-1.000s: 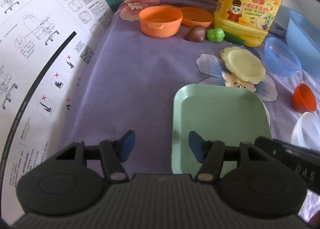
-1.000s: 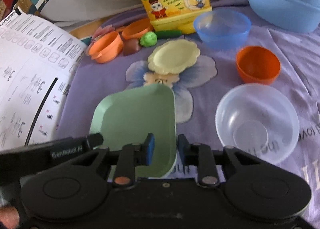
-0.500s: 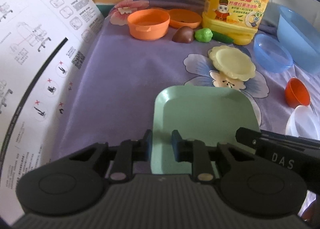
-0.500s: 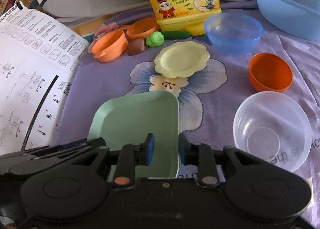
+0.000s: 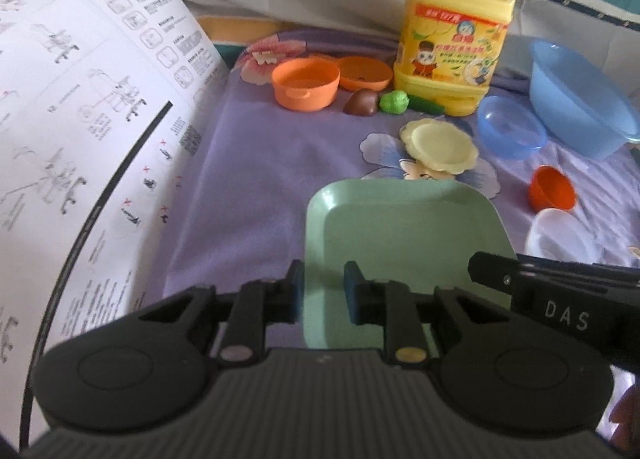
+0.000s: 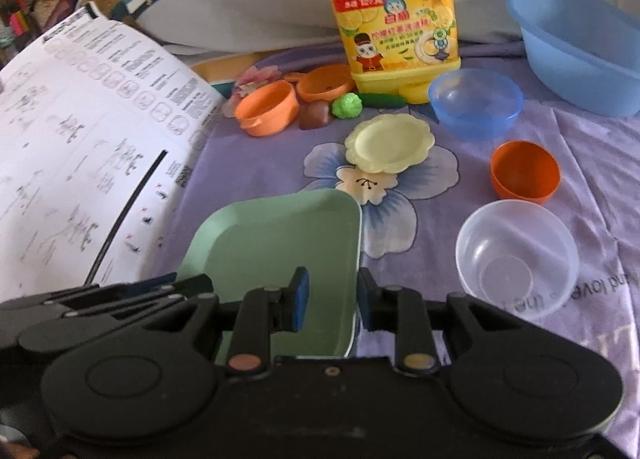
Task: Organize plates and bowls
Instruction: 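Carry the green square plate with both grippers and lower it into the white plate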
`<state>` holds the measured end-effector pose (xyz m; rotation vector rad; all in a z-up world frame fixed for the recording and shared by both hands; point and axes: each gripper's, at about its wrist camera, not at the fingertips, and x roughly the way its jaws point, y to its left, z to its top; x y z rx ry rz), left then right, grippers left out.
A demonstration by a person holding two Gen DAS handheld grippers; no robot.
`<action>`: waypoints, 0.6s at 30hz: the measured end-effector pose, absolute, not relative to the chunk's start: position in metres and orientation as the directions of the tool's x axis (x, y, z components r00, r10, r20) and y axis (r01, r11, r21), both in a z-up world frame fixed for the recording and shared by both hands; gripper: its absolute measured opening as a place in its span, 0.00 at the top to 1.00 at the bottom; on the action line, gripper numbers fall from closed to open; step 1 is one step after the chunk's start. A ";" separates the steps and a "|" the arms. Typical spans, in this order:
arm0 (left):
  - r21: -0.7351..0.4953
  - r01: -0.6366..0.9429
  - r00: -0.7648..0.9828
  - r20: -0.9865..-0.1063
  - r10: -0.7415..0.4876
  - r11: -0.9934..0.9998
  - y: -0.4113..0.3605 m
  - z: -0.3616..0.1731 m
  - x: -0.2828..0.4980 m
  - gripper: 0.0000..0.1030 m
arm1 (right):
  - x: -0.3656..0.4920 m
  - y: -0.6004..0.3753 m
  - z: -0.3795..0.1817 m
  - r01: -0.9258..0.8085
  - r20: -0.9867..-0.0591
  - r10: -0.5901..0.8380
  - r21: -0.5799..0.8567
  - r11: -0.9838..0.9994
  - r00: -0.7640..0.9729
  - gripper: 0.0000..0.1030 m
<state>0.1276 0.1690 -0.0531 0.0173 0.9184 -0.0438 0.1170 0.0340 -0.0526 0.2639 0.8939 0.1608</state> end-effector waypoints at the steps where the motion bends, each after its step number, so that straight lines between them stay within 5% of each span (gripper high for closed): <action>1: -0.004 0.047 0.612 -0.790 -0.032 0.999 0.169 -0.049 0.121 0.80 | 0.111 0.034 -0.050 -0.037 -0.745 0.251 0.291 0.956 0.619 0.75; 18: 0.030 0.056 0.655 -0.756 -0.014 0.998 0.177 -0.025 0.017 0.80 | 0.011 0.041 -0.029 -0.187 -0.749 0.303 0.238 0.953 0.589 0.75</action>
